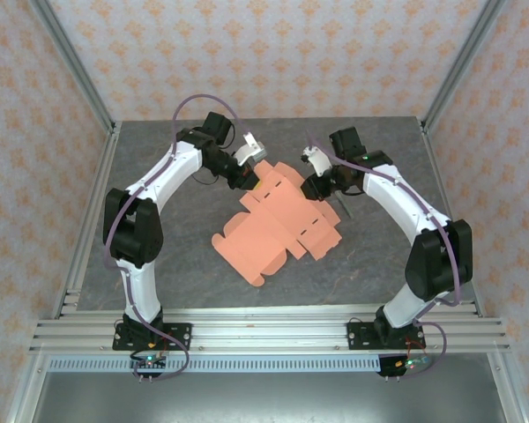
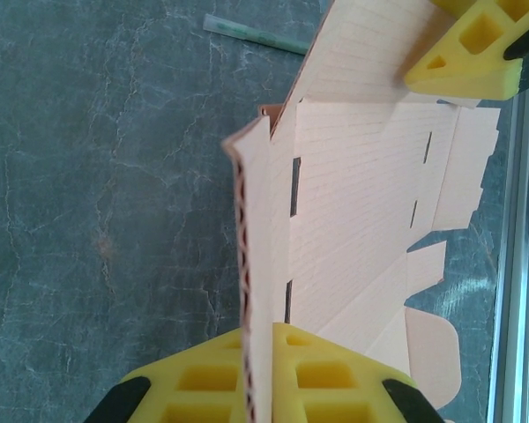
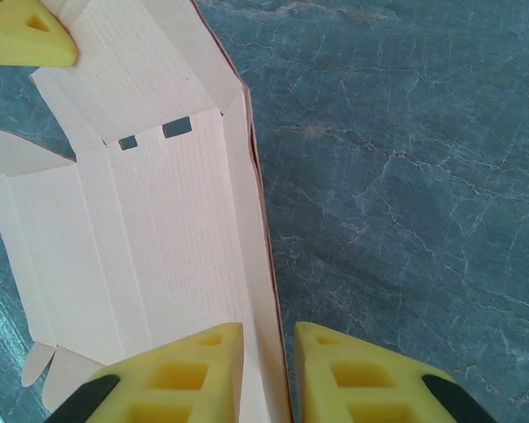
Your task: Fold the paper box
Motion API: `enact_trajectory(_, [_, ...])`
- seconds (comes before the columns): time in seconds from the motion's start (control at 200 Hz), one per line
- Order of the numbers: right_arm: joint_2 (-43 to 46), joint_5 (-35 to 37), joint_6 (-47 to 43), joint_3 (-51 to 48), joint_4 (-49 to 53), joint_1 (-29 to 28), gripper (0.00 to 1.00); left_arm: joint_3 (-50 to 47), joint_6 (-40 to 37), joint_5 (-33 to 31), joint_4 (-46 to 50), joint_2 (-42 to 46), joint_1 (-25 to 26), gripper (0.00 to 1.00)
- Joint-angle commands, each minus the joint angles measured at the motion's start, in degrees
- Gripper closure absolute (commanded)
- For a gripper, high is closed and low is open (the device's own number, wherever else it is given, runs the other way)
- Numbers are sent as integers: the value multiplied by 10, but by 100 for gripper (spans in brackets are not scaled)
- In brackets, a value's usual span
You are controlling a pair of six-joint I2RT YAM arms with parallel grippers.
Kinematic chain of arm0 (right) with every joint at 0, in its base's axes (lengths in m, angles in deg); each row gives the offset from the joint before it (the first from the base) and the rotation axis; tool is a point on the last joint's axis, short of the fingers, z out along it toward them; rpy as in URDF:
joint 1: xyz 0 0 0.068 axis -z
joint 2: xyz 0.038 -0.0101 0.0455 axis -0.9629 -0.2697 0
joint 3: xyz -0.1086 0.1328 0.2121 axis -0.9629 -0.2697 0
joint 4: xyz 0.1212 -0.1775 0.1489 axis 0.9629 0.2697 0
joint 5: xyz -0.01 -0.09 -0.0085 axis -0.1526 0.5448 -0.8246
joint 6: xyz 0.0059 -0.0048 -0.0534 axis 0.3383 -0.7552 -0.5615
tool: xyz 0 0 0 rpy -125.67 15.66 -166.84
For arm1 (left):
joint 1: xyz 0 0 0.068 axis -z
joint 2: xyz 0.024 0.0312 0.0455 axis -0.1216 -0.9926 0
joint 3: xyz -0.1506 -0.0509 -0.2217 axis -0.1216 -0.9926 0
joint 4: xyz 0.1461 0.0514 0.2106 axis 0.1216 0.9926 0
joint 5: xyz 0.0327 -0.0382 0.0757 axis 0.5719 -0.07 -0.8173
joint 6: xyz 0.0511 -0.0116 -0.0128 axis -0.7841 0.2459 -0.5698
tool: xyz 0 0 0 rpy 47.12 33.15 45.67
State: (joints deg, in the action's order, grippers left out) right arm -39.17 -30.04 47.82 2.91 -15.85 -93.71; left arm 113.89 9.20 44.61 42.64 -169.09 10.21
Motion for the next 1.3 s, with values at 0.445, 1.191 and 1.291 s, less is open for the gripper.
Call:
enact_trajectory(0.445, [-1, 15, -2, -29, -26, -4, 84, 21, -5, 12, 14, -2, -3, 92])
enact_trajectory(1.191, [54, 640, 6, -181, -300, -225, 96, 74, 95, -1, 28, -47, -18, 93])
enact_trajectory(1.291, [42, 680, -5, -190, -324, -240, 96, 77, 95, -2, 30, -52, -20, 93])
